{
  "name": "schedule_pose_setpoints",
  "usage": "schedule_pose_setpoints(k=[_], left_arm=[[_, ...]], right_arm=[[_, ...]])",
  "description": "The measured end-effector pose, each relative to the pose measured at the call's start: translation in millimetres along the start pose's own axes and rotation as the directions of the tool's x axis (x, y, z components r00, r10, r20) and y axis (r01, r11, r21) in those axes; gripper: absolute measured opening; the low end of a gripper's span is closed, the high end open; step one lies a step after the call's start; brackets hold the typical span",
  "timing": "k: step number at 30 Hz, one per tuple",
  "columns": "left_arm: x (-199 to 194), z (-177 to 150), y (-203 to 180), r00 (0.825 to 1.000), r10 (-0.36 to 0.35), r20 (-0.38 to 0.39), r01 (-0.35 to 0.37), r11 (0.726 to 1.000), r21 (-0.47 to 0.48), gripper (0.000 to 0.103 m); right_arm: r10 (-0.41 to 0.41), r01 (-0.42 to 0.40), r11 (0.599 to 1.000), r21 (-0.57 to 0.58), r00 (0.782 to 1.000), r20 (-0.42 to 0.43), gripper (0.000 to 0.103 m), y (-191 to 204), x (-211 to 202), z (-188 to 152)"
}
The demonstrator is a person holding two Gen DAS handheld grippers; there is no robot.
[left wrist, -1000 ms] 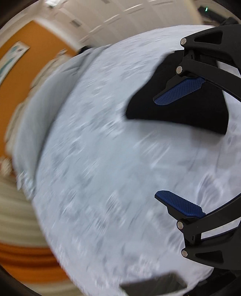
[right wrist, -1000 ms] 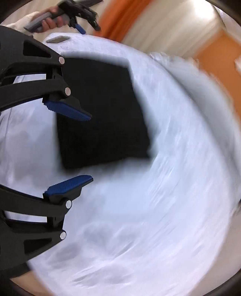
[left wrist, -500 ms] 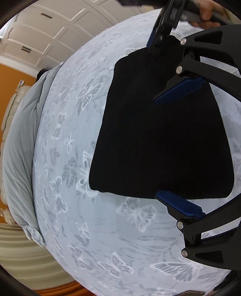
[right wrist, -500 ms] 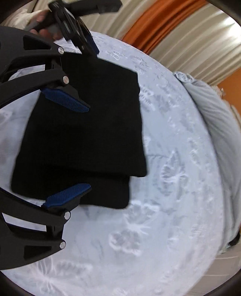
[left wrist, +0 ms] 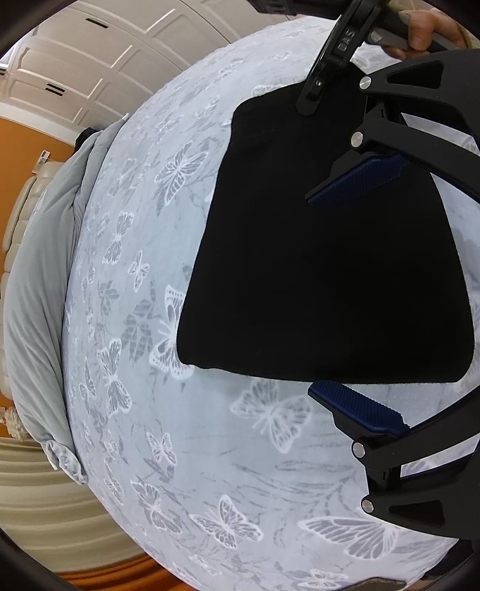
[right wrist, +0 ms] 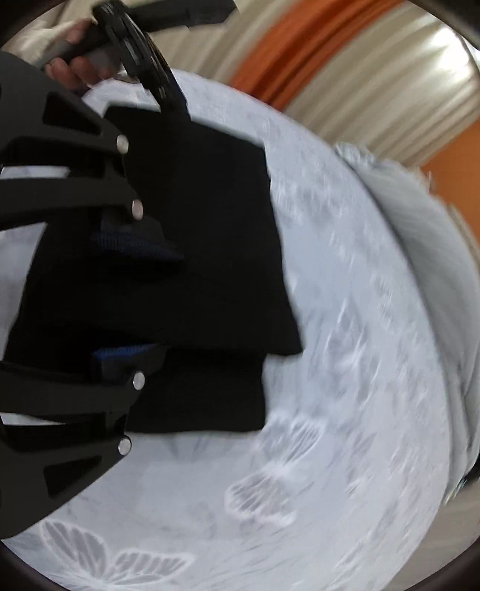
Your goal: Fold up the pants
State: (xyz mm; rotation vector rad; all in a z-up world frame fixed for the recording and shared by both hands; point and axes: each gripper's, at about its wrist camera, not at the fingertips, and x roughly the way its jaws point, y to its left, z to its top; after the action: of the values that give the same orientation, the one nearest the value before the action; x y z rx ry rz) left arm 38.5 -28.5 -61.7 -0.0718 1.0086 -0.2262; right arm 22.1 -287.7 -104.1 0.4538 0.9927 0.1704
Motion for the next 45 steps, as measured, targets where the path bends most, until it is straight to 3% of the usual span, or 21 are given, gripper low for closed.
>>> schedule_pose_setpoints(k=[5, 6, 9, 14, 16, 17, 18, 19, 21, 24, 26, 28, 31, 33, 35, 37, 39, 40, 42, 43, 45], left_arm=[[-2, -5, -5, 1.000, 0.006, 0.008, -0.006, 1.000, 0.028, 0.092], [-2, -6, -5, 1.000, 0.004, 0.006, -0.004, 0.999, 0.032, 0.092], [0, -9, -6, 1.000, 0.004, -0.001, -0.004, 0.999, 0.051, 0.092], [-9, -7, 3, 1.000, -0.005, 0.025, 0.004, 1.000, 0.024, 0.092], [-8, -8, 4, 1.000, -0.004, 0.020, 0.003, 1.000, 0.020, 0.092], [-4, -9, 4, 1.000, 0.003, 0.010, -0.003, 1.000, 0.022, 0.092], [0, -9, 4, 1.000, 0.012, -0.004, -0.012, 1.000, 0.025, 0.092], [7, -10, 3, 0.999, 0.026, -0.028, -0.025, 0.999, 0.029, 0.092], [17, -12, 3, 0.997, 0.043, -0.067, -0.042, 0.999, 0.028, 0.092], [11, -11, 7, 0.998, 0.035, -0.047, -0.035, 0.999, 0.000, 0.092], [6, -9, 8, 0.999, 0.042, -0.017, -0.042, 0.999, -0.004, 0.092], [6, -8, 8, 0.999, 0.041, -0.008, -0.041, 0.999, -0.005, 0.092], [14, -8, 6, 0.998, 0.057, -0.023, -0.056, 0.998, 0.006, 0.092], [19, -9, 4, 0.998, 0.058, -0.039, -0.057, 0.998, 0.016, 0.092], [25, -11, 3, 0.996, 0.075, -0.054, -0.073, 0.997, 0.038, 0.092], [29, -12, 5, 0.995, 0.081, -0.066, -0.078, 0.996, 0.046, 0.092], [29, -12, 8, 0.995, 0.070, -0.074, -0.067, 0.997, 0.035, 0.092], [28, -12, 10, 0.995, 0.066, -0.071, -0.064, 0.997, 0.036, 0.092], [27, -12, 10, 0.995, 0.064, -0.070, -0.062, 0.997, 0.038, 0.092], [28, -11, 11, 0.995, 0.059, -0.075, -0.057, 0.998, 0.032, 0.092], [31, -11, 10, 0.995, 0.050, -0.087, -0.048, 0.999, 0.023, 0.092]], right_arm=[[0.057, -0.058, 0.998, -0.024, 0.998, -0.038, 0.049, 5, 7, -6], [0.080, -0.081, 0.997, -0.020, 0.996, -0.049, 0.047, 7, 12, -9], [0.121, -0.122, 0.992, -0.035, 0.992, -0.027, 0.016, 21, 1, -7], [0.139, -0.117, 0.979, -0.170, 0.983, 0.124, 0.016, 55, -72, -2], [0.033, -0.010, 0.983, -0.182, 0.992, 0.121, 0.021, 40, -68, -9], [-0.031, 0.047, 0.982, -0.181, 0.995, 0.090, 0.028, 31, -54, -12], [-0.160, 0.158, 0.976, -0.149, 0.987, -0.001, 0.042, 11, -27, -17], [-0.170, 0.166, 0.981, -0.102, 0.985, -0.025, 0.041, -1, -20, -18], [-0.103, 0.105, 0.994, -0.038, 0.993, 0.049, 0.041, -2, -41, -12], [-0.077, 0.104, 0.989, -0.106, 0.968, 0.238, 0.043, 25, -89, -1], [0.040, -0.014, 0.993, -0.119, 0.976, 0.213, 0.043, 41, -90, 9], [0.082, -0.054, 0.985, -0.162, 0.982, 0.171, 0.043, 60, -78, 19], [0.072, -0.066, 0.976, -0.208, 0.997, 0.022, 0.043, 74, -28, 33], [0.008, -0.025, 0.978, -0.209, 0.997, -0.081, 0.040, 63, 15, 39], [-0.097, 0.074, 0.972, -0.223, 0.991, -0.093, 0.020, 36, 41, 45], [-0.026, 0.020, 0.997, -0.074, 0.997, -0.074, 0.001, 9, 32, 54], [0.001, -0.003, 0.999, -0.046, 0.999, -0.038, 0.007, 14, 15, 56], [-0.035, 0.035, 0.991, -0.132, 0.999, -0.001, 0.012, 33, 3, 49], [-0.014, 0.011, 0.975, -0.223, 1.000, -0.010, 0.016, 54, 1, 38], [-0.029, 0.016, 0.968, -0.251, 0.998, -0.047, 0.035, 56, 11, 32], [-0.095, 0.075, 0.961, -0.266, 0.993, -0.064, 0.030, 47, 26, 28]])
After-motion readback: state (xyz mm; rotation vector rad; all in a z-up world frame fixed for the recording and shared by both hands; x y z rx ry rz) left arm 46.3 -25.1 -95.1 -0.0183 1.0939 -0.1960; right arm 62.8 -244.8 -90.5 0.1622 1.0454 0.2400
